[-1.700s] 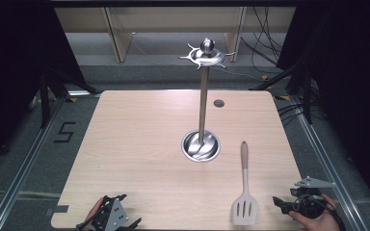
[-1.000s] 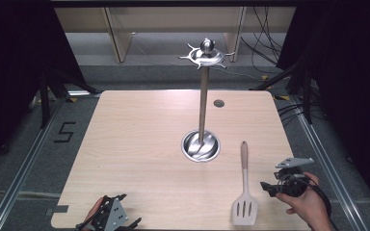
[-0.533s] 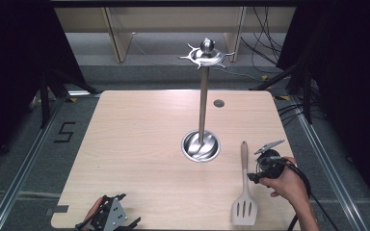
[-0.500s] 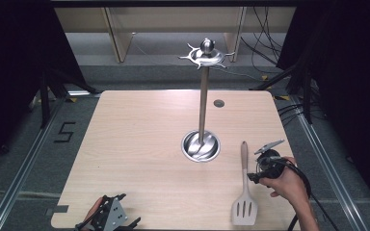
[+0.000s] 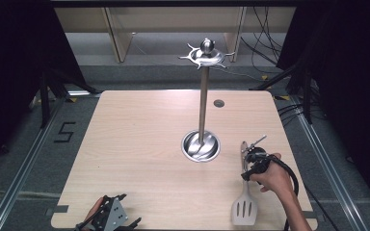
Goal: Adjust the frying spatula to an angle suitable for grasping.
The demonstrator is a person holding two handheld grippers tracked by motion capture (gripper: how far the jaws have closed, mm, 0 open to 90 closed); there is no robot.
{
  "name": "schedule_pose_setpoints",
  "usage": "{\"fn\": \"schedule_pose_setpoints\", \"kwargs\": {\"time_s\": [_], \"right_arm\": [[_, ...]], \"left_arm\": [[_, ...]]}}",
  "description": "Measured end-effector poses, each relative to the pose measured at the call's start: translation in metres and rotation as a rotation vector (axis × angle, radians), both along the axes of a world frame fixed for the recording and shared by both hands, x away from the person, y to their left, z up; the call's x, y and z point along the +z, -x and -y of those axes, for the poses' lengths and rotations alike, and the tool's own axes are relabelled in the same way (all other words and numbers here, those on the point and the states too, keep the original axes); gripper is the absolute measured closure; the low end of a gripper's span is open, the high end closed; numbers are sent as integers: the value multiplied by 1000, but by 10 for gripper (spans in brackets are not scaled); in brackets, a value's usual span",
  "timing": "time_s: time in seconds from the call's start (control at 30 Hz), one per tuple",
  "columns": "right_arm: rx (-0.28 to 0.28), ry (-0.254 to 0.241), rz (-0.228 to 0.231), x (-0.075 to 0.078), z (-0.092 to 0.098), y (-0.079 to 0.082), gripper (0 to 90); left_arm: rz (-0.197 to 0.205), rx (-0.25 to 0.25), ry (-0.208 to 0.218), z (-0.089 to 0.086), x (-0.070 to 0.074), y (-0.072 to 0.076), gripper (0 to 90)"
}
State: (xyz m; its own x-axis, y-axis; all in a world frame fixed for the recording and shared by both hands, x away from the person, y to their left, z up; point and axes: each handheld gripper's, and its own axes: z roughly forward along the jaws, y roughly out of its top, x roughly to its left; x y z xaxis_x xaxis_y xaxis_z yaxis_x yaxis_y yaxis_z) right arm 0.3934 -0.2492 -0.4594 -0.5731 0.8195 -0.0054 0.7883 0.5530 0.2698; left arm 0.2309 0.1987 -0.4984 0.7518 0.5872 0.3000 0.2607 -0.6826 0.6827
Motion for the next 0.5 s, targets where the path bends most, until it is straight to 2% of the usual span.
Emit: {"fn": "schedule_pose_setpoints", "kwargs": {"time_s": [0.07, 0.1, 0.13, 0.17, 0.2, 0.23, 0.27, 0.37, 0.4, 0.47, 0.5], "right_arm": [[27, 9, -17, -2, 2, -4, 507], [-4, 16, -33, -3, 0, -3, 516], [-9, -7, -40, -4, 0, -4, 530], [17, -4, -24, -6, 3, -6, 534], [17, -4, -24, -6, 3, -6, 534], [12, -16, -36, -8, 0, -7, 545], [-12, -27, -57, -8, -2, -6, 547], [-5, -8, -59, -8, -4, -7, 552], [-13, 4, -68, -7, -5, -8, 552], [-13, 9, -82, -7, -5, -9, 551], [-48, 2, -91, -7, -6, -8, 550]], "left_arm": [[-2, 0, 0, 0, 0, 0, 157], [12, 15, 19, 2, -2, 0, 157], [10, 11, 25, 2, -2, 0, 156], [1, 1, 22, 1, -1, 1, 157], [1, 1, 22, 1, -1, 1, 156], [16, 15, 35, 3, -3, 0, 157], [7, 8, 43, 3, -3, 1, 157], [8, 9, 44, 3, -3, 1, 156], [13, 9, 42, 3, -3, 1, 156], [2, -18, -2, 2, -1, 1, 156], [1, -22, 0, 2, -1, 1, 156]]}}
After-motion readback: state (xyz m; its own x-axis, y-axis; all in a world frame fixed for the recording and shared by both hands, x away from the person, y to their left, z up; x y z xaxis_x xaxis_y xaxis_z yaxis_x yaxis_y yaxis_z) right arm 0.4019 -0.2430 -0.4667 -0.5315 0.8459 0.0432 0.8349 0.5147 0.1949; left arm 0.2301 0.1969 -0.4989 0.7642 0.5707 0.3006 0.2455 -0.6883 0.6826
